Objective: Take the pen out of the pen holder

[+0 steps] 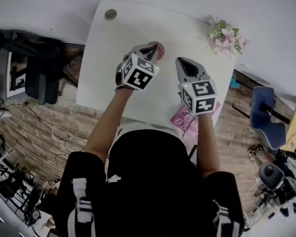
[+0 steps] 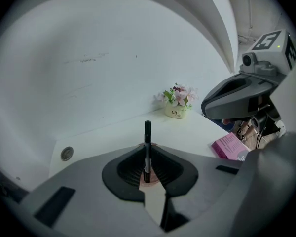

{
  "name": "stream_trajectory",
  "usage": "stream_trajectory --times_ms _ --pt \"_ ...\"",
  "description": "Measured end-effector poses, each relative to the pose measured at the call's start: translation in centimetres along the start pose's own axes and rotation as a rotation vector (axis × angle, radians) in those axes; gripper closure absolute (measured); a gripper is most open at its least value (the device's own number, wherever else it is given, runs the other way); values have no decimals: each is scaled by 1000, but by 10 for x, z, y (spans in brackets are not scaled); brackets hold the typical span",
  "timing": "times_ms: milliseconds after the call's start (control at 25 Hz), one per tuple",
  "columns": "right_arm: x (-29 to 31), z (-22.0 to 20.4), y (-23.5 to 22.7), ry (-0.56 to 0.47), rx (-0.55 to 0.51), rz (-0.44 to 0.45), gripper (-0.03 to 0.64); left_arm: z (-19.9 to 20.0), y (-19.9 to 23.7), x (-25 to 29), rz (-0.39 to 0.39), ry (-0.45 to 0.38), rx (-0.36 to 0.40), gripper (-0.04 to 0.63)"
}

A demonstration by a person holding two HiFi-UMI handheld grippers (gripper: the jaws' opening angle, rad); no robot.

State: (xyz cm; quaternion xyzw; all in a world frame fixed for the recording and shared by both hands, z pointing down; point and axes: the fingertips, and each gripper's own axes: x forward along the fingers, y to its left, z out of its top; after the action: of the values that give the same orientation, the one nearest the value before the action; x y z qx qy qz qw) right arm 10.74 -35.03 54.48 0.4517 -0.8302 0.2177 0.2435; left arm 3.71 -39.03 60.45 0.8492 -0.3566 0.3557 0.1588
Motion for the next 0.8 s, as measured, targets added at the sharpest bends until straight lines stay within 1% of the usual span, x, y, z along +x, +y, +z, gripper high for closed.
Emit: stream_trajectory --times_ms 200,360,800 --pt "-13 8 5 -18 -20 -8 583 9 -6 -17 0 -33 -2 537" --pt "-26 19 8 -42 -50 -23 583 16 -10 -33 -8 -69 -18 535" --pt "-57 56 30 -127 -131 -39 583 34 -8 -93 36 -172 -42 535"
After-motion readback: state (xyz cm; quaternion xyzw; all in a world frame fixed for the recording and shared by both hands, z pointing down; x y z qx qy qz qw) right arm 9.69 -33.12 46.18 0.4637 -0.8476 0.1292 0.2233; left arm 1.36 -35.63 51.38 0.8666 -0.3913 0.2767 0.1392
